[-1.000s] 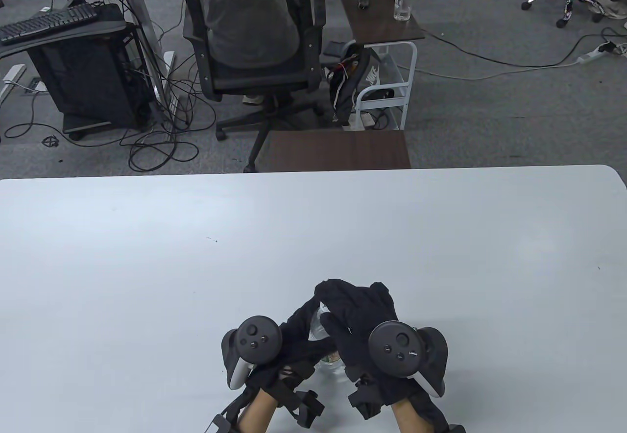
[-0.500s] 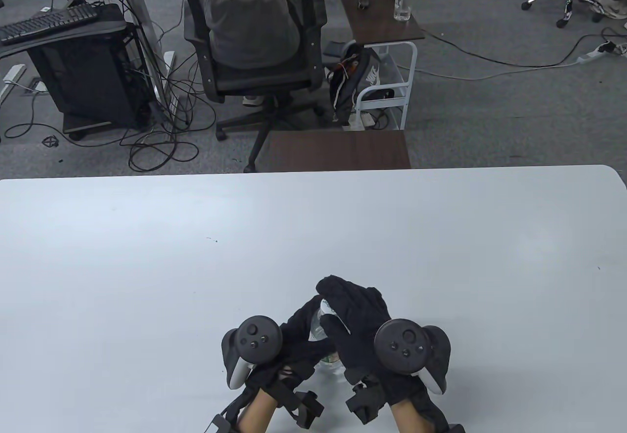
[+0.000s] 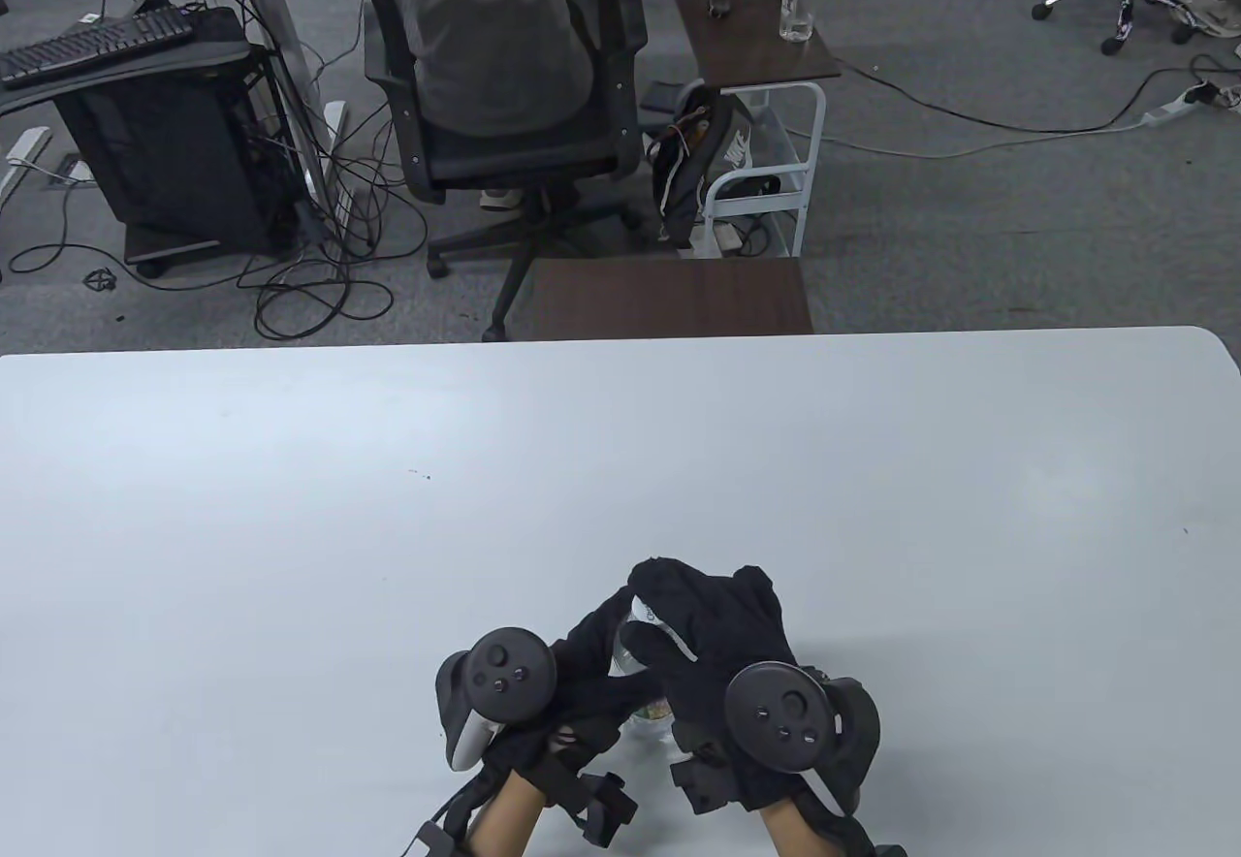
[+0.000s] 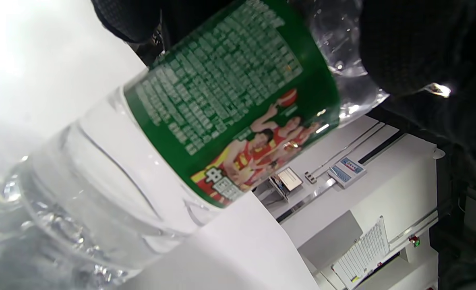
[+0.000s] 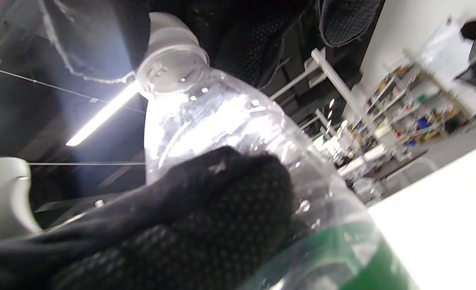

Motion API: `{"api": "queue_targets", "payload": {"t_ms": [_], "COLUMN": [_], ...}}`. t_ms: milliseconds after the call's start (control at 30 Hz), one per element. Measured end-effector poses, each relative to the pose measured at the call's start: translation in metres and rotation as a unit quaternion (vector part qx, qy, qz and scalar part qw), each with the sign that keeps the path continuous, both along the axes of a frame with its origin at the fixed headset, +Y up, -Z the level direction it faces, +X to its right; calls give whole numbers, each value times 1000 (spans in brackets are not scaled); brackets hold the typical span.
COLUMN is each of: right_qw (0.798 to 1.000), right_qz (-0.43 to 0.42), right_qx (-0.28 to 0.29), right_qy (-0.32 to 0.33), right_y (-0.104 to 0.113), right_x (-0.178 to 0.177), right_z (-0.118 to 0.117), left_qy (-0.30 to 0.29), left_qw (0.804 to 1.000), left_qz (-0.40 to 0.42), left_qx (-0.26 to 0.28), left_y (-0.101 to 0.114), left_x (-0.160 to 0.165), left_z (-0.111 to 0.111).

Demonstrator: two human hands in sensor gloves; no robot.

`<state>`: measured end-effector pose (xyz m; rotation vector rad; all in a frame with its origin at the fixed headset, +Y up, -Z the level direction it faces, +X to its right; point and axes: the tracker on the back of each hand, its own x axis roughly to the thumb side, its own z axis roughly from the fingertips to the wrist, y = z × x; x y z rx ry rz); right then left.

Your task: Close mineral water bottle cap

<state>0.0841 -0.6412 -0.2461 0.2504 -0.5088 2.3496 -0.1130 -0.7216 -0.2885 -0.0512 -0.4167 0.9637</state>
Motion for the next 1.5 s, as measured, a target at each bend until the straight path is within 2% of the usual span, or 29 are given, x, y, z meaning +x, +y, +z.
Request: {"api": "queue_targets", "payload": {"t_ms": [167, 233, 300, 400, 700, 800, 867, 900, 967, 1033, 1133, 1167, 1333, 1500], "right_qw": [986, 981, 979, 980, 997, 1000, 996, 996, 999, 999, 985, 981, 990, 999], "right_qz": [-56, -58, -50, -52, -25, -5, 24, 30, 31, -15, -43, -37, -12, 35], "right_qx": [-80, -96, -102, -100, -42, 9, 56, 57, 24, -14, -71, -85, -61, 16], "right_qy": [131, 157, 171, 166, 59, -17, -58, -55, -4, 48, 154, 169, 129, 20], "right_y": [-4, -4, -3, -2, 4, 2, 1, 2, 3, 1, 4, 5, 3, 4], "right_x": [11, 12, 12, 10, 3, -5, -8, -8, -2, 6, 12, 12, 8, -6], "right_z": [-11, -14, -14, -13, -3, 4, 9, 9, 5, -1, -7, -8, -7, 7], "left_qy": [-55, -48, -62, -72, 13, 38, 22, 14, 2, -23, -69, -85, -55, -7], "left_qw": [998, 999, 998, 997, 1000, 999, 1000, 1000, 1000, 1000, 997, 996, 998, 1000], "left_qz": [9, -3, -9, 2, -20, -23, -16, -12, -8, -14, -16, -17, -17, -20], "left_qx": [-26, -7, -17, -24, 19, 25, 12, 11, 14, -2, -23, -37, -19, -1], "left_y": [-1, 0, 1, -1, 2, 1, 0, 0, 0, 1, 2, 2, 2, 2], "left_x": [-2, 0, 0, 0, 5, 8, 7, 5, 4, 6, 8, 8, 8, 12], "left_z": [-6, -5, -6, -6, 4, 7, 6, 5, 5, 2, -3, -3, 0, 6]}}
